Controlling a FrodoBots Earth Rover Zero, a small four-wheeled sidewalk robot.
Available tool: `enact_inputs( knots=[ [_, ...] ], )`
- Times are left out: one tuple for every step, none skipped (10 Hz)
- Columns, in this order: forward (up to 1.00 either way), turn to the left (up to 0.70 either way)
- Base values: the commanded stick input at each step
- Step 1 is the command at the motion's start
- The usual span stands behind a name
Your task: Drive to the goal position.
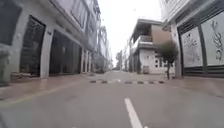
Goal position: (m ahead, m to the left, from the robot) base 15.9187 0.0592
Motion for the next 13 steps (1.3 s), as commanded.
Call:
enact_inputs(
  knots=[
    [0.85, 0.00],
    [0.85, 0.00],
    [0.85, 0.00],
    [0.85, 0.00],
    [0.85, 0.00],
    [0.85, 0.00],
    [0.85, 0.00],
    [0.85, 0.00],
    [0.85, 0.00],
    [0.85, 0.00],
    [0.85, 0.00],
    [0.85, 0.00],
    [0.85, 0.00]
  ],
)
